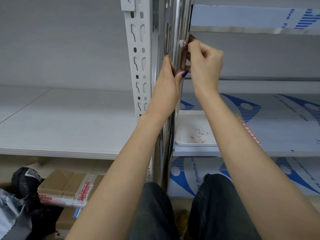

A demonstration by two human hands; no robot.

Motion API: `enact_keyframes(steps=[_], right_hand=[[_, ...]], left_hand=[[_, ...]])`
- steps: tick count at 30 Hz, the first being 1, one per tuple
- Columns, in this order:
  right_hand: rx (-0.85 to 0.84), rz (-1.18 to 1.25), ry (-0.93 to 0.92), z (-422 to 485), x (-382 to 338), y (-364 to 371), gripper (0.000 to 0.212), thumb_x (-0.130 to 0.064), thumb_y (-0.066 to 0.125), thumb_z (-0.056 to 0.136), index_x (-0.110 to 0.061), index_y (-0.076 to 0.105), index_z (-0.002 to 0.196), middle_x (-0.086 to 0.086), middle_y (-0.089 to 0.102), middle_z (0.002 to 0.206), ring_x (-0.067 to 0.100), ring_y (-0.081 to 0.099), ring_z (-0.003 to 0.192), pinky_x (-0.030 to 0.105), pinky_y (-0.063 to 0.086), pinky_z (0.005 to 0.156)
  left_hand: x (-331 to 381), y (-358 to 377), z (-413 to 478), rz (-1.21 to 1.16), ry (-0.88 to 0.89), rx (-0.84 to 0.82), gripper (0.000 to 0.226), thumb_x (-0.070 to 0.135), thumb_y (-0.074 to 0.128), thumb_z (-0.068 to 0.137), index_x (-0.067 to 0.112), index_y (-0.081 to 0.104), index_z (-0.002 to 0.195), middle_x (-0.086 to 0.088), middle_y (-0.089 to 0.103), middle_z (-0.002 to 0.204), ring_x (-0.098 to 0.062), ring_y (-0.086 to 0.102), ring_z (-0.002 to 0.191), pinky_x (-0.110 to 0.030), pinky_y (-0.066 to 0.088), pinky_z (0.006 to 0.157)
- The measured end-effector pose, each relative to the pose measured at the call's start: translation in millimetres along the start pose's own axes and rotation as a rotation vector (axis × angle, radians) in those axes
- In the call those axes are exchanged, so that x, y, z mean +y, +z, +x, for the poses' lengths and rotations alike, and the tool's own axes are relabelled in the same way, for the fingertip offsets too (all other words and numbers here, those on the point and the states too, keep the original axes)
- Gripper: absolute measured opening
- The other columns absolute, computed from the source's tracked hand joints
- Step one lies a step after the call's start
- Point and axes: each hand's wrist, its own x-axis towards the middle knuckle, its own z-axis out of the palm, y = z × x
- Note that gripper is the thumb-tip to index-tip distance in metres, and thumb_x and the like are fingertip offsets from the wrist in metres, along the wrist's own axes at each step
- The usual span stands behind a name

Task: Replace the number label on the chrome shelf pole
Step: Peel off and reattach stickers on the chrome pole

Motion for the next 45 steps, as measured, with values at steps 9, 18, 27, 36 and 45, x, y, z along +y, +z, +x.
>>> enact_keyframes(steps=[9, 18, 27, 36, 45], right_hand=[[-0.042, 0.031, 0.004, -2, -5, 1, 0.017, -0.019, 0.064, 0.086, -0.01, 0.072, 0.074, -0.018, 0.062, 0.055, -0.004, 0.058, 0.059, 0.017, 0.047, 0.065], [-0.052, -0.001, -0.032, -2, -6, 1, 0.03, -0.016, 0.063, 0.084, -0.017, 0.058, 0.055, -0.02, 0.049, 0.042, -0.002, 0.044, 0.049, 0.015, 0.037, 0.055], [-0.034, 0.019, -0.049, 1, -6, 1, 0.026, -0.016, 0.064, 0.084, -0.013, 0.062, 0.058, -0.017, 0.048, 0.042, 0.002, 0.044, 0.049, 0.019, 0.039, 0.052], [-0.268, 0.307, 0.249, 3, -7, -17, 0.024, -0.025, 0.051, 0.096, -0.013, 0.07, 0.087, 0.002, 0.073, 0.086, 0.015, 0.069, 0.086, 0.03, 0.056, 0.071], [-0.295, 0.404, 0.419, 9, -8, -20, 0.036, -0.033, 0.049, 0.097, -0.005, 0.066, 0.113, 0.007, 0.072, 0.106, 0.017, 0.067, 0.1, 0.038, 0.056, 0.088]], left_hand=[[-1, 1, 1, -0.01, -0.012, 0.009, 0.049, 0.016, 0.041, 0.099, -0.002, 0.024, 0.141, -0.035, 0.043, 0.126, -0.045, 0.044, 0.116, -0.044, 0.04, 0.091], [-1, 1, 0, -0.016, 0.013, 0.034, 0.044, 0.013, 0.041, 0.098, -0.005, 0.028, 0.136, -0.032, 0.048, 0.12, -0.042, 0.049, 0.107, -0.032, 0.038, 0.081], [-2, 2, 1, 0.007, 0.015, 0.047, 0.044, 0.015, 0.042, 0.098, -0.008, 0.029, 0.134, -0.035, 0.046, 0.122, -0.045, 0.046, 0.11, -0.037, 0.038, 0.085], [11, -12, -2, 0.123, 0.307, 0.36, 0.045, 0.009, 0.055, 0.09, -0.007, 0.042, 0.131, -0.019, 0.049, 0.122, -0.026, 0.054, 0.108, -0.034, 0.047, 0.094], [31, 1, 14, -0.028, 0.321, 0.693, 0.005, -0.003, 0.063, 0.082, -0.004, 0.064, 0.087, -0.012, 0.061, 0.085, -0.007, 0.054, 0.073, -0.02, 0.05, 0.065]])
